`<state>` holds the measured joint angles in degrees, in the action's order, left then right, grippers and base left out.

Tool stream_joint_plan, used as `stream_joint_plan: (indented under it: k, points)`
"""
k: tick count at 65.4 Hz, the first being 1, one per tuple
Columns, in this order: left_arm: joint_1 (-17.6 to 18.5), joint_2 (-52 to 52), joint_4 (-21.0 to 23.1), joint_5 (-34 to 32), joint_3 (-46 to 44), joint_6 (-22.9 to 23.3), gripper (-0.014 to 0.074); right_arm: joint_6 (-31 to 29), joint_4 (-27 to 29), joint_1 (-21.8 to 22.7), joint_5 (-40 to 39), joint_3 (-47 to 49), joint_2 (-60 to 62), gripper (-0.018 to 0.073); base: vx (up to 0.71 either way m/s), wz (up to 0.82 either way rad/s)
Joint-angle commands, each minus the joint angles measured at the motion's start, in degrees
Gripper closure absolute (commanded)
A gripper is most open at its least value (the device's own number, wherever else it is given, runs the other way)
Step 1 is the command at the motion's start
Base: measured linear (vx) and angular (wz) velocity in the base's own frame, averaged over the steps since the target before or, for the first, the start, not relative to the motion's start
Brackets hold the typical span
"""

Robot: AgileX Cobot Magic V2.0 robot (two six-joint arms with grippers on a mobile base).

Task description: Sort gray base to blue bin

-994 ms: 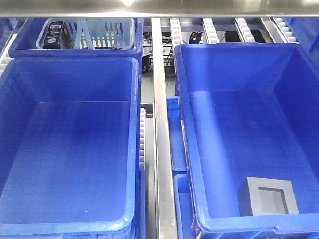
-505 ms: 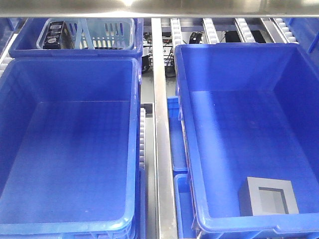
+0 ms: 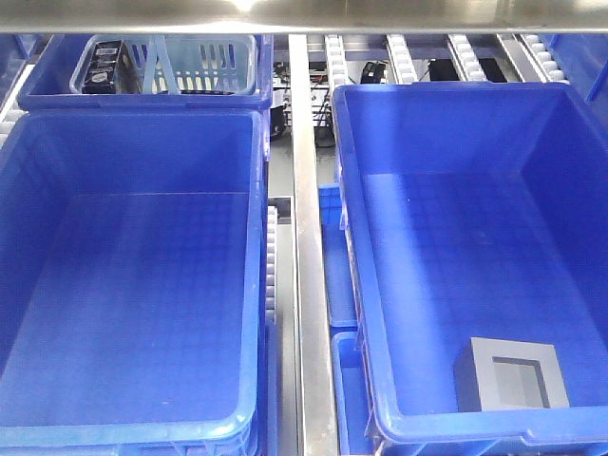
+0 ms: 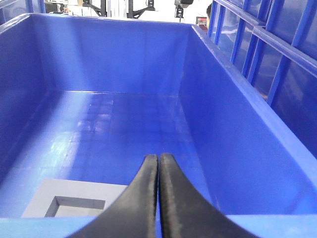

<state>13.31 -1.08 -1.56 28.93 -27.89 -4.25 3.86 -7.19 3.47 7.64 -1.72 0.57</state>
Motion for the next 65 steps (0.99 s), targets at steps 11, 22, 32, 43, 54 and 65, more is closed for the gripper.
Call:
stream_joint_plan:
  k: [11, 22, 32, 43, 54, 65]
  points:
    - [-13.72, -0.49, 2.53, -11.57, 9.89, 0.00, 0.0602, -0.33, -0.52, 0.08, -4.36, -0.77, 0.85, 0.0568, 0.00, 0.00]
    - [-15.30, -0.49, 2.53, -20.10, 20.33, 0.00, 0.0602, -0.33, -0.52, 0.08, -4.36, -0.77, 0.85, 0.0568, 0.00, 0.00]
    - [-15.30, -0.49, 2.53, -27.16, 27.82, 0.00, 0.0602, -0.33, -0.52, 0.08, -4.36, -0.77, 0.85, 0.0568, 0.00, 0.00]
    - [-15.30, -0.49, 2.53, -26.34, 29.11, 0.00, 0.0602, -0.33, -0.52, 0.08, -4.36, -0.77, 0.85, 0.0568, 0.00, 0.00]
    - [-15.30, -0.49, 2.53, -26.34, 29.11, 0.00, 0.0602, -0.33, -0.52, 0.08, -4.36, -0.77, 0.85, 0.0568, 0.00, 0.00]
    - [-15.30, -0.38, 2.53, -26.34, 29.11, 0.00, 0.0602, -0.33, -0.52, 0.08, -4.36, -0.77, 0.85, 0.0568, 0.00, 0.00]
